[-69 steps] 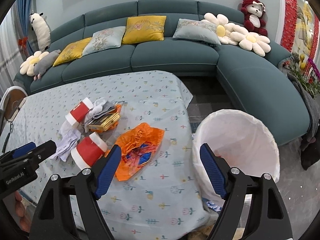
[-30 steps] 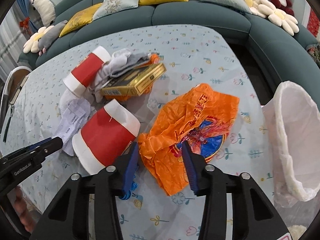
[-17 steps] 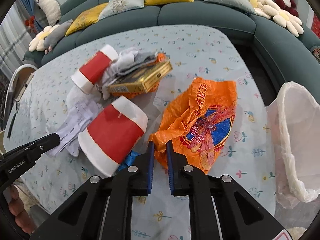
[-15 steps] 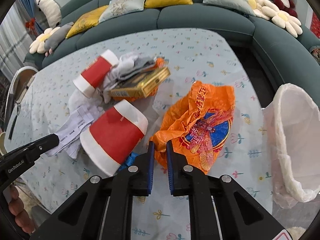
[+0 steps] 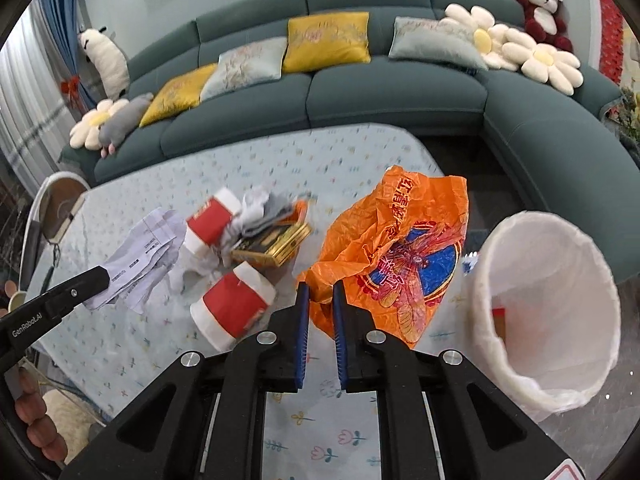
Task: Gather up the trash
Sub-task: 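Carry the receipt and orange bag over the wastebasket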
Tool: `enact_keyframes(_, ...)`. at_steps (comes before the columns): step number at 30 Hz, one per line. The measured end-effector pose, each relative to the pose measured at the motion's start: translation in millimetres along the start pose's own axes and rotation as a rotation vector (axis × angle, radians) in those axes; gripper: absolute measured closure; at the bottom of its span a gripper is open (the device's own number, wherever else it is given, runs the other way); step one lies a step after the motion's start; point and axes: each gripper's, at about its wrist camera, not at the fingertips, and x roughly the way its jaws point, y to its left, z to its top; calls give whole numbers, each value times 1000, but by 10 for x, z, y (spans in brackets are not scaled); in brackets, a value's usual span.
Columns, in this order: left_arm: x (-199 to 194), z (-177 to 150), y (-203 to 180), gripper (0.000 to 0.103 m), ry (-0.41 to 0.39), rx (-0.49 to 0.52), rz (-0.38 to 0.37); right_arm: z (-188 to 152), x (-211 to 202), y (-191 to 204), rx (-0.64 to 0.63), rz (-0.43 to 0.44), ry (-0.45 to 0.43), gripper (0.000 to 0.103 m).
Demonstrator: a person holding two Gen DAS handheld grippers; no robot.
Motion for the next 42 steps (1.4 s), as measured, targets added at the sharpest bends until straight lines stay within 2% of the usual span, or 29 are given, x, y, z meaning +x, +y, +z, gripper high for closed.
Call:
enact_keyframes(12, -89, 53, -972, 95, -28, 156, -93, 15, -461, -470, 52, -33, -94, 92)
enact_keyframes(19, 3, -28, -1620, 95, -8, 257, -151, -66, -635, -921, 108, -73, -124, 92)
enact_keyframes(25, 110, -130, -2018, 95, 16, 312, -179, -179, -695, -1302, 158, -109, -126, 92)
enact_keyframes(33, 250, -239, -2386, 95, 44, 364, -196, -255, -671, -1667, 207, -152, -121, 92)
enact_keyframes(42, 458, -341, -2607, 95, 86, 400, -201, -340, -543, -1966, 246, -173, -93, 92)
